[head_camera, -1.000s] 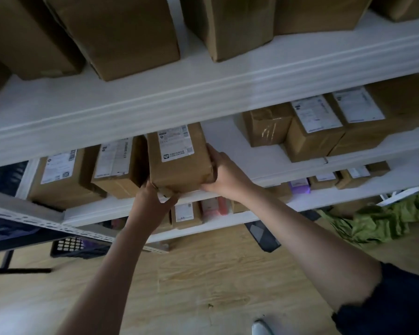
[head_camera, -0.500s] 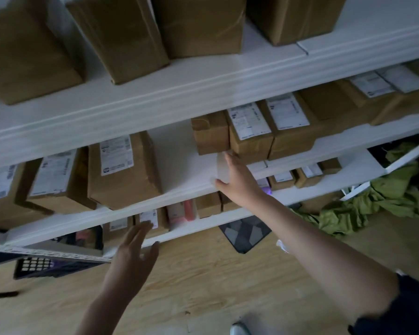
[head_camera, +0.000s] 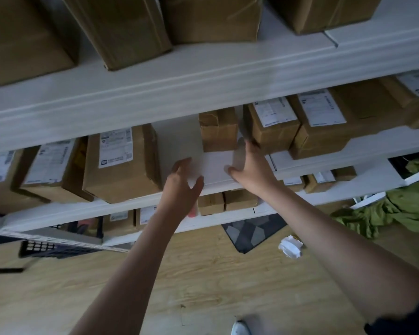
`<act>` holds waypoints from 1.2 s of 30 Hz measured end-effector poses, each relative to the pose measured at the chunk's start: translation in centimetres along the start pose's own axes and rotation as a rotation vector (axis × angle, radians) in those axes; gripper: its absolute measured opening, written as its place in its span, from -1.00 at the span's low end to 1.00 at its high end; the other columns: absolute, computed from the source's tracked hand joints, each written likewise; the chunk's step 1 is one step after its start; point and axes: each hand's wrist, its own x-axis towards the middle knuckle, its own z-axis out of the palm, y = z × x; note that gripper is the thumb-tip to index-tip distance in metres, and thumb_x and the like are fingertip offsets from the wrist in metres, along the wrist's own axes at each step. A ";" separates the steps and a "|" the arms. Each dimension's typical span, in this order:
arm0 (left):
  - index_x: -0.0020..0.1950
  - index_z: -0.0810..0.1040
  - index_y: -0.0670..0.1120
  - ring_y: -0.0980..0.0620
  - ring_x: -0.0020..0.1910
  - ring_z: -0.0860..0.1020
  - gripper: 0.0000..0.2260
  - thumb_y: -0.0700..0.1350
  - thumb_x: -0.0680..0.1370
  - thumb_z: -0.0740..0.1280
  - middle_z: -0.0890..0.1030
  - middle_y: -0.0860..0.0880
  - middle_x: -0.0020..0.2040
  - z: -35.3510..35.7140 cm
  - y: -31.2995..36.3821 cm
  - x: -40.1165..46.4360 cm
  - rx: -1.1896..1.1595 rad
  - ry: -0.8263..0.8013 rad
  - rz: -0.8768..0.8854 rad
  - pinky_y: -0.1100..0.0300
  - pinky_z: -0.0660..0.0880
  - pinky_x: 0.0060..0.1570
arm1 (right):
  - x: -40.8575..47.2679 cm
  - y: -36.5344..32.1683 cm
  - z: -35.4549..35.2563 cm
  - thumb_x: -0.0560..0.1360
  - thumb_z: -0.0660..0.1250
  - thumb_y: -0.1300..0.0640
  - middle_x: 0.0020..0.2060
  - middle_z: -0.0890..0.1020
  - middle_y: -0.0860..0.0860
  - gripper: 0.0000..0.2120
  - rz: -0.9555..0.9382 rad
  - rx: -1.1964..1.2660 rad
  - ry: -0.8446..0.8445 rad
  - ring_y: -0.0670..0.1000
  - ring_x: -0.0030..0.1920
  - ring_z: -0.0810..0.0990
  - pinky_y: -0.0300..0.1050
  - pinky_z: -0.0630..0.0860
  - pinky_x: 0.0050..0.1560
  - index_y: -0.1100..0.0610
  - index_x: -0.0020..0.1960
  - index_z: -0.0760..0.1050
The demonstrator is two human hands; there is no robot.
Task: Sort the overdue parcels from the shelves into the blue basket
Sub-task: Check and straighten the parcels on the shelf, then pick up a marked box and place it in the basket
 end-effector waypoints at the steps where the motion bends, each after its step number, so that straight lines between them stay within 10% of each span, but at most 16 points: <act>1: 0.56 0.29 -0.14 -0.07 0.35 0.48 -0.43 -0.03 0.61 0.38 0.41 -0.10 0.47 0.3 0.2 0.9 0.009 -0.009 -0.010 0.28 0.32 0.28 | 0.6 -0.1 -0.1 0.50 0.51 0.00 0.45 0.39 0.11 -0.18 0.003 0.016 -0.018 0.07 0.37 0.48 -0.28 0.37 0.16 0.17 0.58 0.13; 7: 0.60 0.19 -0.14 -0.15 0.46 0.36 -0.24 -0.08 0.51 0.51 0.34 -0.16 0.51 1.1 2.0 7.7 -0.067 0.008 -0.091 0.03 0.35 0.42 | 4.4 -0.5 -0.2 0.46 0.55 0.06 0.22 0.55 0.05 -0.42 0.013 0.107 -0.049 -0.01 0.22 0.53 -0.22 0.45 0.10 0.15 0.36 0.37; 13: 0.44 0.41 -0.14 -0.06 0.20 0.53 -0.38 -0.16 0.43 0.56 0.50 -0.05 0.27 1.8 2.2 10.2 -0.077 0.013 0.037 0.42 0.41 0.01 | 5.9 -0.5 -0.1 0.45 0.54 0.17 -0.05 0.66 -0.08 -0.55 -0.108 0.145 -0.040 -0.09 -0.01 0.65 -0.52 0.48 -0.18 0.11 0.29 0.51; 18: 0.28 0.43 0.03 0.19 0.04 0.56 -0.54 -0.15 0.46 0.54 0.51 0.19 0.09 2.2 2.4 5.8 -0.267 -0.025 0.039 0.46 0.46 0.03 | 3.1 -0.3 0.4 0.41 0.55 0.10 0.04 0.61 -0.04 -0.46 -0.121 0.141 -0.075 -0.10 0.02 0.64 -0.14 0.64 0.05 0.01 0.34 0.43; 25: 0.36 0.43 0.03 0.22 0.14 0.50 -0.51 -0.08 0.48 0.52 0.44 0.20 0.25 2.8 1.3 -3.9 -0.170 0.018 0.085 0.36 0.50 0.14 | -6.4 0.3 0.6 0.47 0.53 0.06 0.32 0.43 -0.04 -0.24 -0.170 0.091 -0.089 -0.10 0.27 0.49 -0.35 0.45 0.20 0.08 0.56 0.24; 31: 0.64 -0.25 0.04 0.42 0.02 0.55 0.06 -0.15 0.49 0.53 0.58 0.07 0.21 1.7 1.4 -6.1 -0.328 0.062 -0.019 0.41 0.52 0.03 | -8.7 -0.7 1.0 0.50 0.50 0.04 0.49 0.28 -0.01 -0.16 -0.190 0.095 -0.023 -0.03 0.24 0.57 -0.32 0.47 0.18 0.05 0.63 0.11; 36: 0.65 -0.05 0.12 0.22 0.05 0.58 -0.04 -0.06 0.48 0.54 0.56 0.00 0.32 -0.3 0.5 -6.1 -0.283 0.081 -0.037 0.24 0.58 0.05 | -8.9 -2.2 0.5 0.51 0.46 0.02 0.45 0.25 0.00 -0.22 -0.227 0.047 0.036 0.00 0.19 0.59 -0.15 0.63 0.14 0.01 0.62 0.15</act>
